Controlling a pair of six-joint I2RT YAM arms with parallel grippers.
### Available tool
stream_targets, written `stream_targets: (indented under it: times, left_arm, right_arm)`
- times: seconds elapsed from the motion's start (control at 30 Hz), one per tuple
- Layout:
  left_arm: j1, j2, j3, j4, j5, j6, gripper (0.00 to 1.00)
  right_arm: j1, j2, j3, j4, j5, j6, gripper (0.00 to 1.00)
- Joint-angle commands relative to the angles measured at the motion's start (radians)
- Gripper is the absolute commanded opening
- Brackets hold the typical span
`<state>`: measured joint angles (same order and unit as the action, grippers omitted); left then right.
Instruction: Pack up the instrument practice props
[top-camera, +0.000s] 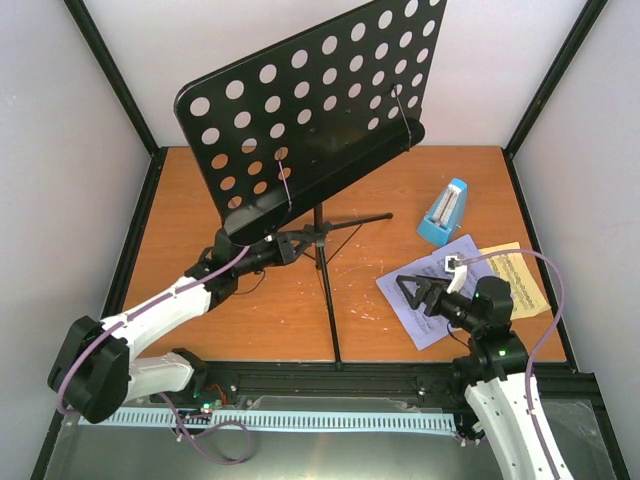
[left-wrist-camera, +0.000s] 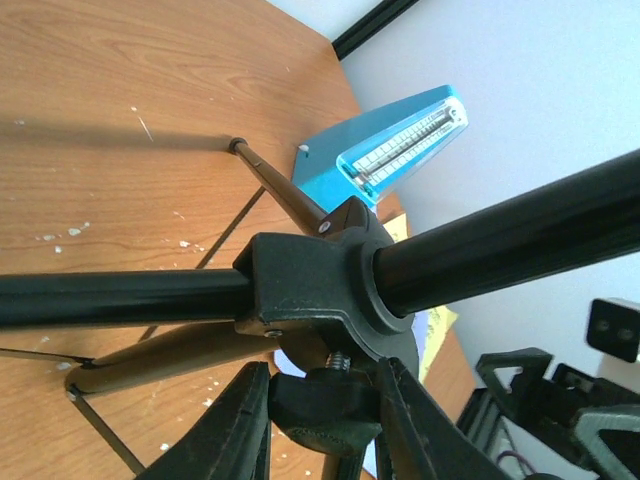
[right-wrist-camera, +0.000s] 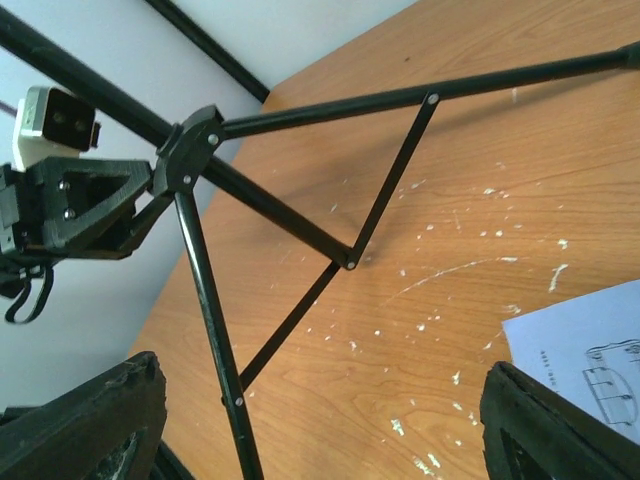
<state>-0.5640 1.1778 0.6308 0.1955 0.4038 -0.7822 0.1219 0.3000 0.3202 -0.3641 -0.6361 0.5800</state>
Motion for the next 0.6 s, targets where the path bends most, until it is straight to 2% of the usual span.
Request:
stream_targets:
  times: [0.0,0.13,0.27,0.37,0.47,0.57]
  left_arm:
    - [0.033,-0.007,-0.038,0.057,0.155,-0.141,0.09]
    - [0.079,-0.010,-0.079,0.138,0.245,-0.245,0.09]
    - [0.088,-0.012,-0.082,0.140,0.265,-0.257,0.12]
    - [0.093,-0.016,-0.070,0.122,0.254,-0.231,0.27]
    - [0.098,-0.040,-0.036,0.048,0.203,-0.170,0.51]
    - [0.099,-0.090,0.016,-0.073,0.106,-0.083,0.75]
  right_arm:
    - [0.079,0.041,-0.015,0.071,0.039,-0.010,0.83]
    - [0.256,0.098,-0.013,0.137,0.183,-0.009,0.83]
    - [0.497,0.233,-0.003,0.279,0.373,-0.018,0.84]
    - [0.647,0.397,0.040,0.378,0.490,-0.061,0.84]
    - [0.764,0.593,0.118,0.431,0.595,-0.120,0.84]
    - [0.810,0.723,0.172,0.495,0.625,-0.159,0.83]
